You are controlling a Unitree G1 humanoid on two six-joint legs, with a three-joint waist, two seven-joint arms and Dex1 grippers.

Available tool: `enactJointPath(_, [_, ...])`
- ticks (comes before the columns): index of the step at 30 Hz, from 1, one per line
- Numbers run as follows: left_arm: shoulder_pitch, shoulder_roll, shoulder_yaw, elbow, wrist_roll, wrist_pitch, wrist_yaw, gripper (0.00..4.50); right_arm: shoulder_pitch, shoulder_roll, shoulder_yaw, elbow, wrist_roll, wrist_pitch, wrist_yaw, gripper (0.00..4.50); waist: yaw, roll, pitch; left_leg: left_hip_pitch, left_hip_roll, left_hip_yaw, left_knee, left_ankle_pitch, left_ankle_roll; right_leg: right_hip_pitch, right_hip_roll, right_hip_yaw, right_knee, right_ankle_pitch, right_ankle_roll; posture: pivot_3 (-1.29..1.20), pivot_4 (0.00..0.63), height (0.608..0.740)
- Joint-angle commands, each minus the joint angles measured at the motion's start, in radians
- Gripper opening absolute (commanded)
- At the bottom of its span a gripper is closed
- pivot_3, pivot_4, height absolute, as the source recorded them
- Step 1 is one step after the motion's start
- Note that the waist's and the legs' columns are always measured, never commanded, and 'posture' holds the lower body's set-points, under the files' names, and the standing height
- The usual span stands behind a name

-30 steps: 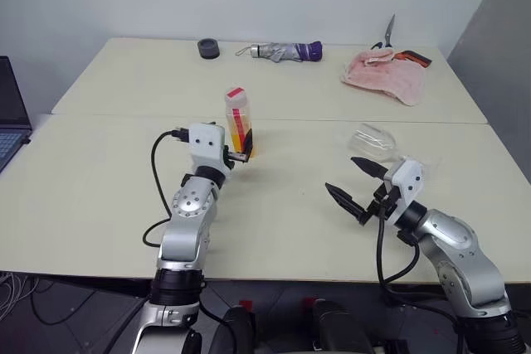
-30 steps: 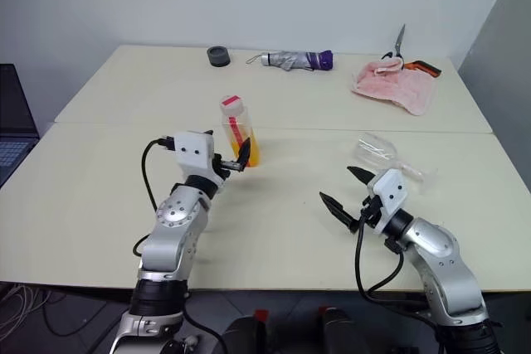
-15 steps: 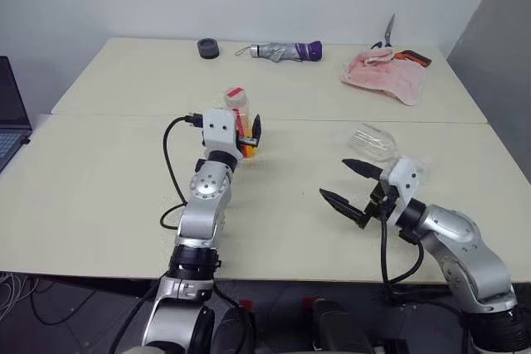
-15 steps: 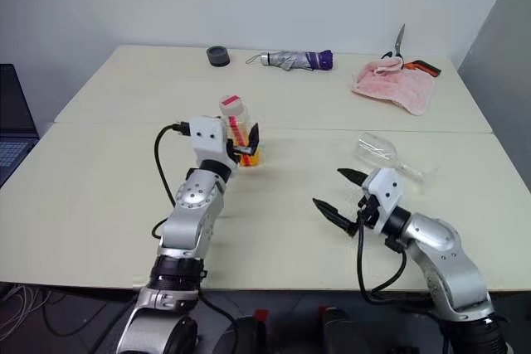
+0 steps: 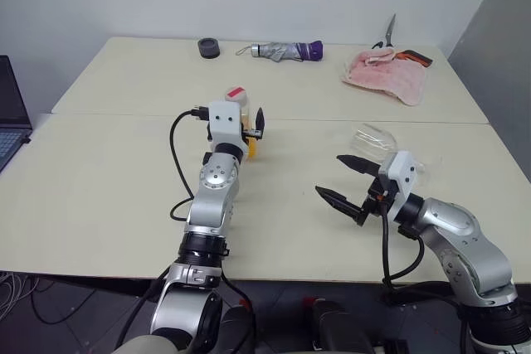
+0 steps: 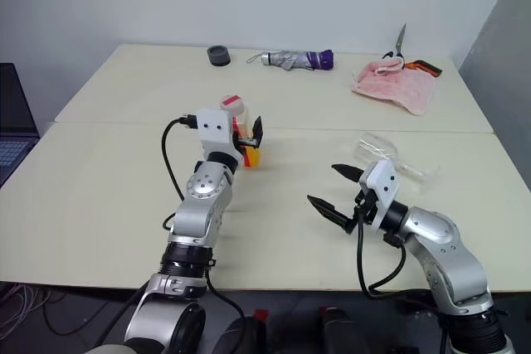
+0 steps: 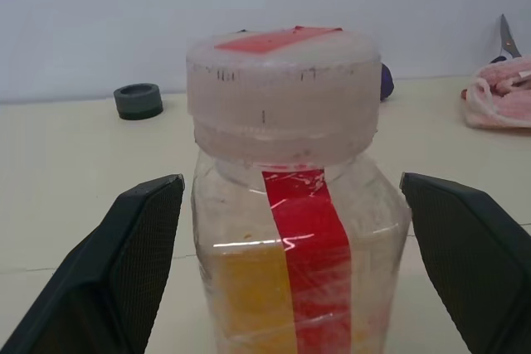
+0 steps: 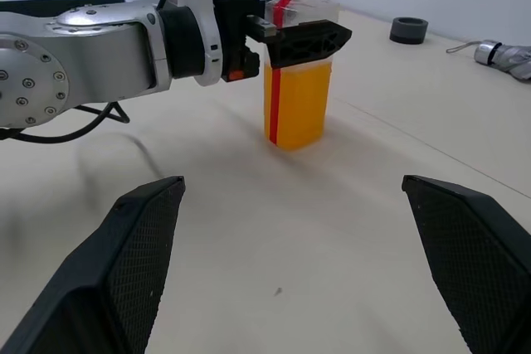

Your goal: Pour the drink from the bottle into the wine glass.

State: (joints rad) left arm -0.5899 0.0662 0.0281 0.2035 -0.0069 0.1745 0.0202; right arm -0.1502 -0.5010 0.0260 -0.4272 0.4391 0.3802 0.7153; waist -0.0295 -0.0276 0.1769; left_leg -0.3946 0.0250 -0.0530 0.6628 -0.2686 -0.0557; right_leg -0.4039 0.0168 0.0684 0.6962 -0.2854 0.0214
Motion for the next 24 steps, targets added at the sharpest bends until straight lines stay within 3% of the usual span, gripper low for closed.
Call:
enactJointPath(1, [-0.029,-0.001,0.004,-0.011,0.013,0.005,0.019,4.47,-0.017,-0.004,-0.013,-0.014,0.014,-0.006,0.009,4.50,0.000,0.000,0.000,0.000,0.000,0.000,0.000,0.000,0.000,0.000,0.000,0.000,0.000,0.000,0.000,0.00,0.150,0.740])
enactJointPath(7, [-0.043,-0.002,0.004,-0.003,0.015,0.018,0.023,4.47,-0.022,-0.002,-0.014,-0.003,0.017,-0.008,0.011,4.50,0.000,0.000,0.000,0.000,0.000,0.000,0.000,0.000,0.000,0.000,0.000,0.000,0.000,0.000,0.000,0.00,0.150,0.740])
enactJointPath(10, [-0.049,-0.001,0.000,0.002,0.017,0.021,0.018,3.87,-0.030,0.000,-0.015,0.004,0.019,-0.008,0.010,4.50,0.000,0.000,0.000,0.000,0.000,0.000,0.000,0.000,0.000,0.000,0.000,0.000,0.000,0.000,0.000,0.00,0.150,0.740])
enactJointPath(15, [-0.053,0.001,-0.006,0.002,0.023,0.016,0.016,2.28,-0.035,0.001,-0.013,0.008,0.019,-0.006,0.009,4.50,0.000,0.000,0.000,0.000,0.000,0.000,0.000,0.000,0.000,0.000,0.000,0.000,0.000,0.000,0.000,0.00,0.150,0.740])
enactJointPath(17, [-0.053,0.002,-0.007,0.001,0.025,0.014,0.016,1.92,-0.036,0.002,-0.012,0.009,0.019,-0.005,0.009,4.50,0.000,0.000,0.000,0.000,0.000,0.000,0.000,0.000,0.000,0.000,0.000,0.000,0.000,0.000,0.000,0.00,0.150,0.740])
enactJointPath(24, [-0.046,0.010,-0.006,-0.020,0.030,0.017,0.013,1.92,-0.041,0.011,0.000,0.008,0.013,-0.009,0.005,4.50,0.000,0.000,0.000,0.000,0.000,0.000,0.000,0.000,0.000,0.000,0.000,0.000,0.000,0.000,0.000,0.00,0.150,0.740])
